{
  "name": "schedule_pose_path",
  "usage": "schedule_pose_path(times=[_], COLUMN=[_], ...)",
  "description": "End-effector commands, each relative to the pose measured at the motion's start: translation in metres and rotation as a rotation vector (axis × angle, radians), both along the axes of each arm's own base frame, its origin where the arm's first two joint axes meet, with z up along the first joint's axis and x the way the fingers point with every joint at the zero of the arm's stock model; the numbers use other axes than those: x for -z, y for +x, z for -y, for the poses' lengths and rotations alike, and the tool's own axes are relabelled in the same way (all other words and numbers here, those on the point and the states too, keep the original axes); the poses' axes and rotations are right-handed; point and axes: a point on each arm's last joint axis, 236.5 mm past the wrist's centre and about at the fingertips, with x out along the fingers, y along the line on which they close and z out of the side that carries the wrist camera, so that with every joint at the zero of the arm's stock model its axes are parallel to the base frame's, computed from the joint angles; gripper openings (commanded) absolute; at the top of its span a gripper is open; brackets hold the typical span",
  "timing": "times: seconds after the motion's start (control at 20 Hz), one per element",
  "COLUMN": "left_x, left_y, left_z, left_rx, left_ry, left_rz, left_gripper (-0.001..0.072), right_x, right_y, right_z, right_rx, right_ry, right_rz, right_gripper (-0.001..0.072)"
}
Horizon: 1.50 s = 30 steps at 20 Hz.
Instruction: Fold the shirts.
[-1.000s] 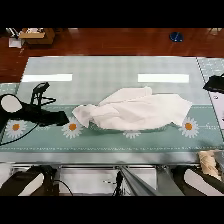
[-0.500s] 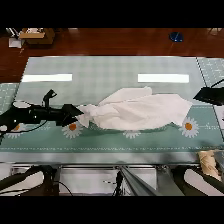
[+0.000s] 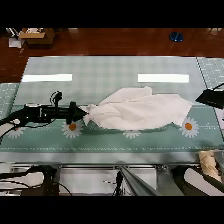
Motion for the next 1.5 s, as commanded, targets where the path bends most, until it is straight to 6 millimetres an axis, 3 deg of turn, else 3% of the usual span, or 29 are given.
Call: schedule_pose_path(times=[0.0, 0.25, 0.5, 0.85, 1.0, 1.05, 1.15, 1.25, 1.35, 1.45], left_x=[-0.020, -0.048, -0.053, -0.055, -0.066, -0.071, -0.079, -0.089, -0.113, -0.144], left_y=[-0.005, -0.001, -0.004, -0.002, 0.010, 0.015, 0.024, 0.032, 0.039, 0.046], left_z=[0.001, -0.011, -0.010, -0.010, -0.009, -0.009, -0.009, -0.010, -0.011, -0.014], left_rx=[0.042, 0.041, 0.054, 0.048, 0.006, -0.012, -0.046, -0.079, -0.075, -0.035], left_ry=[-0.081, -0.120, -0.134, -0.140, -0.178, -0.193, -0.219, -0.252, -0.313, -0.341], left_rz=[0.044, 0.128, 0.138, 0.147, 0.187, 0.205, 0.235, 0.266, 0.346, 0.435], left_gripper=[0.0022, 0.0022, 0.0022, 0.0022, 0.0022, 0.0022, 0.0022, 0.0021, 0.0021, 0.0020], right_x=[0.017, 0.072, 0.103, 0.125, 0.136, 0.137, 0.139, 0.135, 0.106, 0.055], right_y=[-0.028, -0.067, -0.046, -0.060, -0.059, -0.053, -0.040, -0.024, 0.000, 0.024], right_z=[0.019, 0.004, -0.024, -0.041, -0.052, -0.057, -0.071, -0.088, -0.102, -0.100], right_rx=[0.107, 0.254, 0.440, 0.498, 0.514, 0.527, 0.524, 0.457, 0.308, 0.183], right_ry=[0.067, 0.238, 0.396, 0.447, 0.515, 0.559, 0.623, 0.646, 0.663, 0.648], right_rz=[-0.061, -0.138, -0.017, -0.051, -0.076, -0.067, -0.062, -0.017, 0.093, 0.209], right_gripper=[0.0494, 0.0494, 0.0494, 0.0493, 0.0487, 0.0466, 0.0313, 0.0024, 0.0026, 0.0026])
